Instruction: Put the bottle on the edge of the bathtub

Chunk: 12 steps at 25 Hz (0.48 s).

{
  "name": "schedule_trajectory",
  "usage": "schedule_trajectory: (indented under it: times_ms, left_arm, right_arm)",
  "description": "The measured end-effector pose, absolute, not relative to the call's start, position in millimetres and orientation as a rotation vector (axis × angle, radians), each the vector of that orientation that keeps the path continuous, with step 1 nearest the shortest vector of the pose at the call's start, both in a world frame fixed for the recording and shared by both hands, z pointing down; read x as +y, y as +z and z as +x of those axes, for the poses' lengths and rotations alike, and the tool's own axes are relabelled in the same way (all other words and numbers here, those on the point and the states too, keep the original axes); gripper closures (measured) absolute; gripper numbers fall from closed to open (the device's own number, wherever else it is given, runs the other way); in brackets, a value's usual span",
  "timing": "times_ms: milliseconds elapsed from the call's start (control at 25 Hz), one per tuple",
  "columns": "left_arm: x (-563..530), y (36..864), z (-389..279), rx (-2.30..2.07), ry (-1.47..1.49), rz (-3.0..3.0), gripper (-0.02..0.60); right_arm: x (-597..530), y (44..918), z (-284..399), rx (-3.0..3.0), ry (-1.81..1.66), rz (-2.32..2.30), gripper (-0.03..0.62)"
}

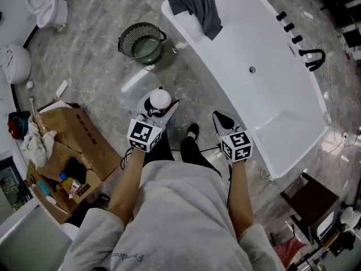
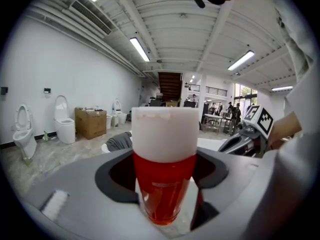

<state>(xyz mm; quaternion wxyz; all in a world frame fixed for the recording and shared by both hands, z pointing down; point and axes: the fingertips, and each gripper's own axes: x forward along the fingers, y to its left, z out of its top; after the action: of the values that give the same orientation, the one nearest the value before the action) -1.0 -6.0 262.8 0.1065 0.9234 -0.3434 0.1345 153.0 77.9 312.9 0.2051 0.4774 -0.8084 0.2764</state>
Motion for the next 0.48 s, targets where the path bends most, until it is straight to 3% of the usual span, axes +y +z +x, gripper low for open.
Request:
schedule_trajectory:
  times_ms: [280,480]
  left_arm:
    - [-32.0,289.8,11.3,-0.789,0.438,2.764,0.244]
    - [-37.8,319.8,-2.5,-0.698,0.478,2.734,0.244]
  right_arm:
    - [59.9,317.2,161.6,-2.110,0.893,1.584,0.592]
    - [30.8,322.4,130.3,-2.103,0.914,1.582,0.592]
